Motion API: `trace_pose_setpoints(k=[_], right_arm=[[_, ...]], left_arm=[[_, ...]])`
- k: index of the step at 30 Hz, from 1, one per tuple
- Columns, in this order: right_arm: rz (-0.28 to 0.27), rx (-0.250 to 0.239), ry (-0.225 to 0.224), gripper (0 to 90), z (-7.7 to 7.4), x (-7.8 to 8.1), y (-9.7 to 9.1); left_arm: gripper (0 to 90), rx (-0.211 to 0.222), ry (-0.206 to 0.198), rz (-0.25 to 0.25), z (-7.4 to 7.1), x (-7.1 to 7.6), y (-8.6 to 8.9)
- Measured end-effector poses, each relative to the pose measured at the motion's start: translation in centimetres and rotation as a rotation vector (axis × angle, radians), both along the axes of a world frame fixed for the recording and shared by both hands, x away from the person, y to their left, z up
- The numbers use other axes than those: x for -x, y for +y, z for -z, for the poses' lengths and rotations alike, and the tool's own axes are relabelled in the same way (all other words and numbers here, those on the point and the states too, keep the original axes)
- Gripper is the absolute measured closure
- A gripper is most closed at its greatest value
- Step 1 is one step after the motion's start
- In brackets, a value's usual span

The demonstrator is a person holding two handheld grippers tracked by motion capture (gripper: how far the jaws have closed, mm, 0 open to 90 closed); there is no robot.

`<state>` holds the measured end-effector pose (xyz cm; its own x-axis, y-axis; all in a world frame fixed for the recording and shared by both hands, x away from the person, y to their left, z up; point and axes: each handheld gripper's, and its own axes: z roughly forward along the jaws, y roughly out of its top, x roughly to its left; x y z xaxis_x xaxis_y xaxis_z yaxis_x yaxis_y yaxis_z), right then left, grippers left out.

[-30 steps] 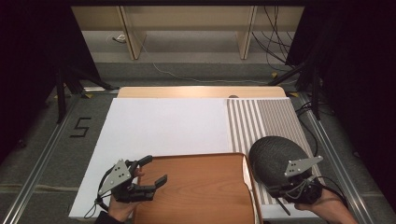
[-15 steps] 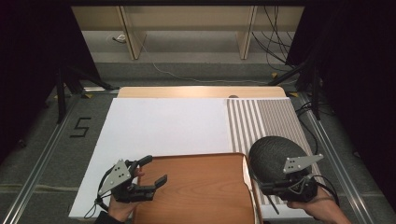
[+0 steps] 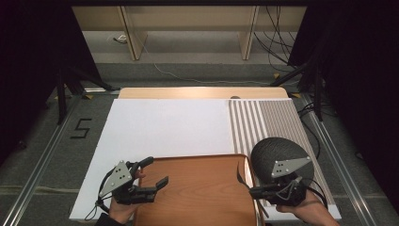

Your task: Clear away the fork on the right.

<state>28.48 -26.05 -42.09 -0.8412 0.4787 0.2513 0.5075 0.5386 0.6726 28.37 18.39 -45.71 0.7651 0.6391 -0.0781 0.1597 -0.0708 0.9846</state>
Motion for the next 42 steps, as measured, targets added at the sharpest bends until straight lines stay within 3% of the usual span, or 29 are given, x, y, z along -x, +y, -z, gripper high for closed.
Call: trace_pose_setpoints(k=[5,21,42], right_arm=[[-0.015,0.000,0.016,84.9,0.2,0.0,1.0],[-0.083,0.062,0.039,84.9,1.2,0.1,4.3],[-0.127,0.203,0.054,84.9,2.5,0.1,7.0]], left_arm=[[16.7,-0.003,0.000,0.001,0.0,0.0,0.0],[16.7,-0.002,0.000,0.002,0.0,0.0,0.0],[16.7,0.002,0.001,0.000,0.0,0.0,0.0]])
